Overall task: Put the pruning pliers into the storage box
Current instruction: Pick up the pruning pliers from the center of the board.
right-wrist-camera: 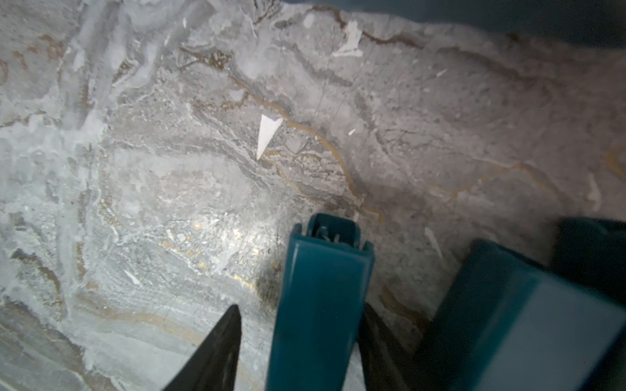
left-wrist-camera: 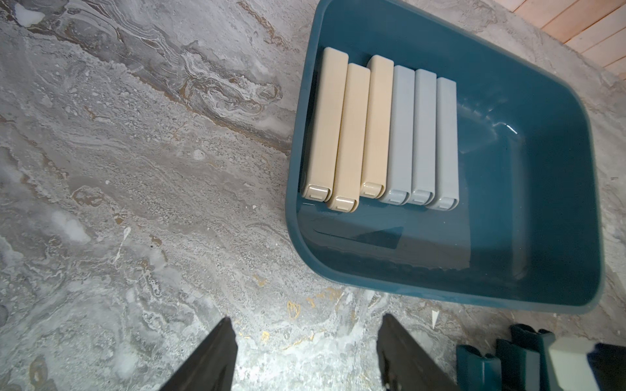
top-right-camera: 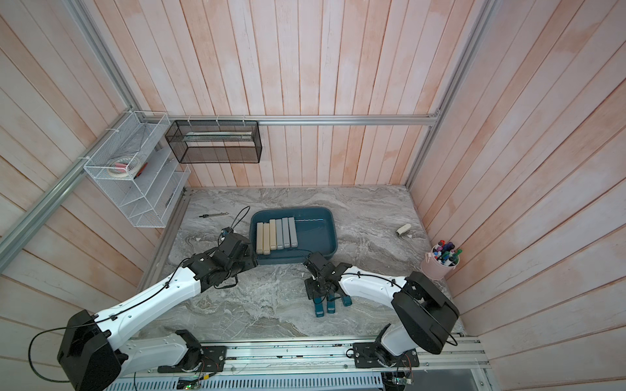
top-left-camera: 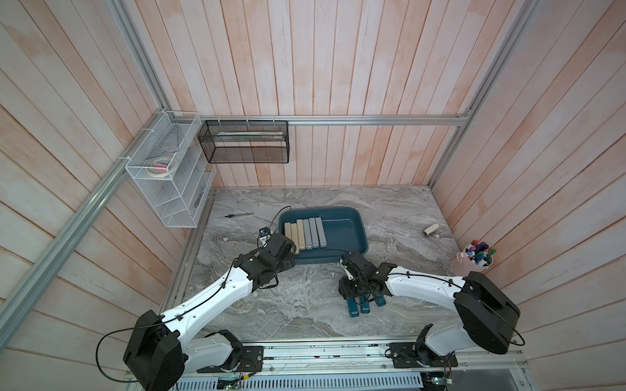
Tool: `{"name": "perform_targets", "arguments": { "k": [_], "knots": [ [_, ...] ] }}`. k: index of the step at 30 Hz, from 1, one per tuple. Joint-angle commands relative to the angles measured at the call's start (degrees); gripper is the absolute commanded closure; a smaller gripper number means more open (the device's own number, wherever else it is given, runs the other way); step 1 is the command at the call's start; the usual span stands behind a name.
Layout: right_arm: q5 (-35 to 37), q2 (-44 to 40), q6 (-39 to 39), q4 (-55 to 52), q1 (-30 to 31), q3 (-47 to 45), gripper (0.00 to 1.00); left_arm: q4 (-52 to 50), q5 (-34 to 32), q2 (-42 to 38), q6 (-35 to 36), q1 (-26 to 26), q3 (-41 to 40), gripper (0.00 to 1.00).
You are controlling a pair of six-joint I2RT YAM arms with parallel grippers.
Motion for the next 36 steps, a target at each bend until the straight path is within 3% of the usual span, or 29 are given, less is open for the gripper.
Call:
{"name": "perform_targets", "arguments": {
  "k": [1, 5, 10, 26, 36],
  "knots": [
    [0.0, 0.7, -0.1, -1.2, 0.4, 0.4, 0.51, -0.1, -1.2, 0.5, 0.0, -0.2, 0.3, 0.3],
    [-0.2, 0.6, -0.7, -2.3, 0.4, 1.3, 0.66, -0.1, -1.3, 0.8, 0.0, -0.2, 0.5, 0.3],
    [-0.8, 0.0, -1.2, -3.4, 0.4, 3.0, 0.73, -1.0, -1.5, 1.5, 0.1, -0.2, 1.6, 0.3],
    [-2.3, -1.4, -3.6, -15.7, -0.5, 19.8, 0.75, -3.5, -2.9, -1.5, -0.1, -0.1, 1.2, 0.3],
    [-2.0, 2.1, -8.3, -14.7, -7.5, 26.5, 0.76, -4.9, -2.9, -2.4, -0.7, -0.1, 0.8, 0.3]
  ]
}}
